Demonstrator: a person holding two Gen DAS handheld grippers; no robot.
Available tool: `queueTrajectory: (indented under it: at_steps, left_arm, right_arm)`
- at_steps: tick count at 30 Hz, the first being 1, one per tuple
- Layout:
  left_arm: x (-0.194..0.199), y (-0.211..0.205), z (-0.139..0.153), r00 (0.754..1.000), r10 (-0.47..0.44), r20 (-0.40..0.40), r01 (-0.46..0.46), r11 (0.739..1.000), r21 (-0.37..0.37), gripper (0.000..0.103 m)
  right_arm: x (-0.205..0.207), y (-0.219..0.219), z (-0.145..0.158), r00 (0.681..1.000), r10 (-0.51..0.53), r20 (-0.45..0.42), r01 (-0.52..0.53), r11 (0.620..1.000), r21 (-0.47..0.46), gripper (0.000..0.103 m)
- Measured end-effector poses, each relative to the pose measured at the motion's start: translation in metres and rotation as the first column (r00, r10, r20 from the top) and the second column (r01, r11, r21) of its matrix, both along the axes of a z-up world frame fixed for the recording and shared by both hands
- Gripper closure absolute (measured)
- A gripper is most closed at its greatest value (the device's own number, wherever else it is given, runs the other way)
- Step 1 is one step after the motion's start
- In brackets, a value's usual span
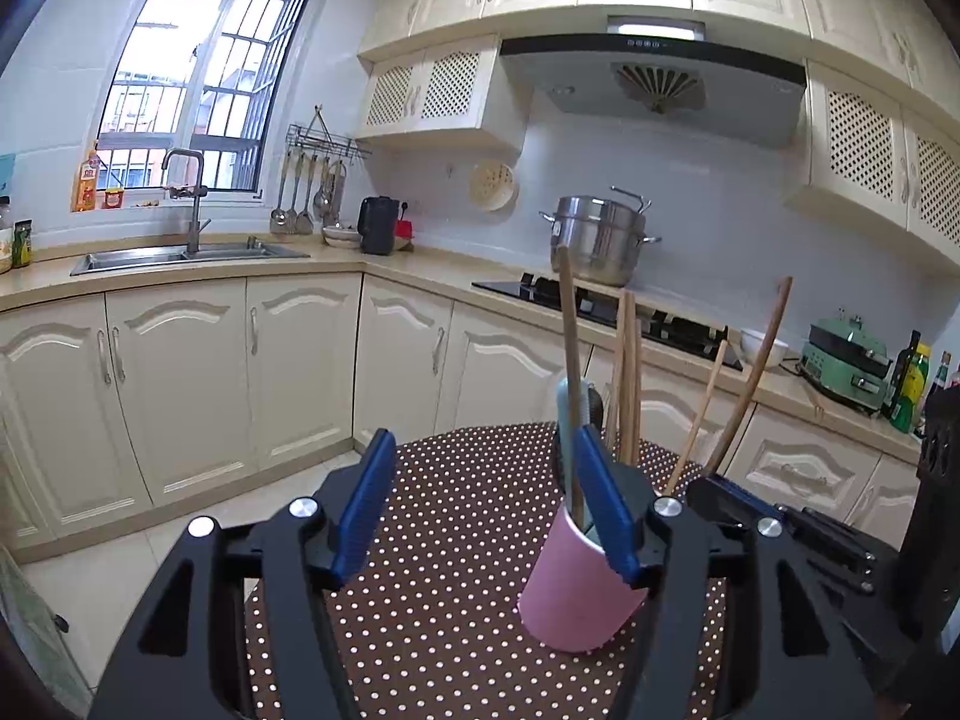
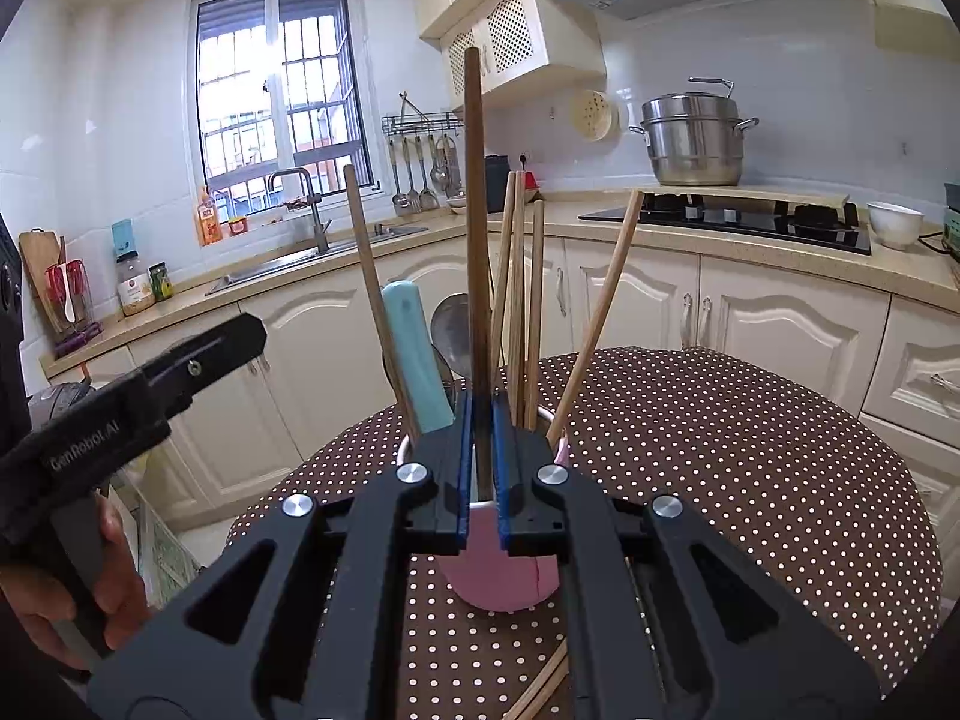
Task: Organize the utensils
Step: 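Open both tools above the pink cup and lift them away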
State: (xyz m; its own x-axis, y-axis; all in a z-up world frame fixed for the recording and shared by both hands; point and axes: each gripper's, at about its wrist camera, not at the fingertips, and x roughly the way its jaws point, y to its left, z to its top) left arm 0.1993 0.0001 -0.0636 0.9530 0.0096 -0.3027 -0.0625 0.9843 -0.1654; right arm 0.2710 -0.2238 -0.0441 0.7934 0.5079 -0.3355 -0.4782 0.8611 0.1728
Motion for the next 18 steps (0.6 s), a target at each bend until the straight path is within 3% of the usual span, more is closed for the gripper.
queueTrajectory:
  at_steps: [18]
  left_arm:
    - [-0.013, -0.004, 0.000, 0.998, -0.012, -0.063, 0.015, 0.999, 0.052, 0.034]
  right_arm:
    - [-0.018, -0.006, 0.003, 0.999, -0.026, -0.022, 0.026, 1.000, 0.009, 0.095]
